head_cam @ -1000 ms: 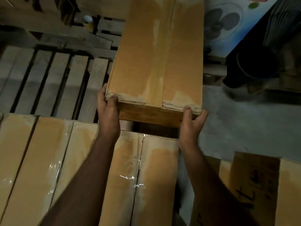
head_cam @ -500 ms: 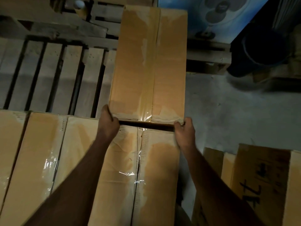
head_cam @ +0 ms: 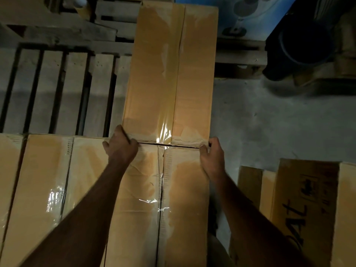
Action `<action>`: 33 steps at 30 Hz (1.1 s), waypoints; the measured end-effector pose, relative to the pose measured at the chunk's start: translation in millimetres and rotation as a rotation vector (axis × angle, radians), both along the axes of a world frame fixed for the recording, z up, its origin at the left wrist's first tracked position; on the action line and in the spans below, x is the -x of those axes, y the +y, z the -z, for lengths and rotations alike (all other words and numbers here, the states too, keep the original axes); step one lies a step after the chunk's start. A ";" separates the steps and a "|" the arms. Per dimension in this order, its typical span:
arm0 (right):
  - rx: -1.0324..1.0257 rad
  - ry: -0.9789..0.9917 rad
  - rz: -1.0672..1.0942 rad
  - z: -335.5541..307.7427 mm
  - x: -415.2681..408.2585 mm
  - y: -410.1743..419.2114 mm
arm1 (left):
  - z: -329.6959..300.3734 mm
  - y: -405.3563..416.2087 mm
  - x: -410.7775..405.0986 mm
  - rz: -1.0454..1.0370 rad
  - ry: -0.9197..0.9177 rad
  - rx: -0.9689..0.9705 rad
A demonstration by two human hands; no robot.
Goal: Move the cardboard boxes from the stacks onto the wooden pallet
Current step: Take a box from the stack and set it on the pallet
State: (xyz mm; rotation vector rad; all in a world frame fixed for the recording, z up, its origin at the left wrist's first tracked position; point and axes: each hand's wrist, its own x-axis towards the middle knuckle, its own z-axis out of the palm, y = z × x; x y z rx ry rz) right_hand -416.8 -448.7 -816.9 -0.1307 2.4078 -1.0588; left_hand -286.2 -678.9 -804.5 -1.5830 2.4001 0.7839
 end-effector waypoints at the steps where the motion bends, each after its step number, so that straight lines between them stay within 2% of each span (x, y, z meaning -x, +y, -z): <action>1: 0.007 0.011 -0.021 1.6 0.4 1.7 | 2.3 -0.1 -1.0 -0.003 -0.012 0.026; 5: 0.037 0.035 -0.083 9.1 2.8 7.9 | 10.5 -2.6 -0.6 -0.007 -0.068 0.115; 12: 0.118 0.088 -0.081 23.6 5.1 9.3 | 13.0 -5.6 2.8 -0.035 -0.063 0.150; 17: 0.099 0.070 -0.101 25.2 6.2 10.9 | 14.1 -4.2 0.1 -0.029 -0.053 0.147; 27: 0.097 0.040 -0.112 18.4 5.2 11.3 | 11.5 3.9 0.6 0.005 -0.068 0.070; 33: 0.003 0.055 -0.080 14.5 1.0 7.8 | 3.3 -3.6 -4.6 0.054 -0.025 0.004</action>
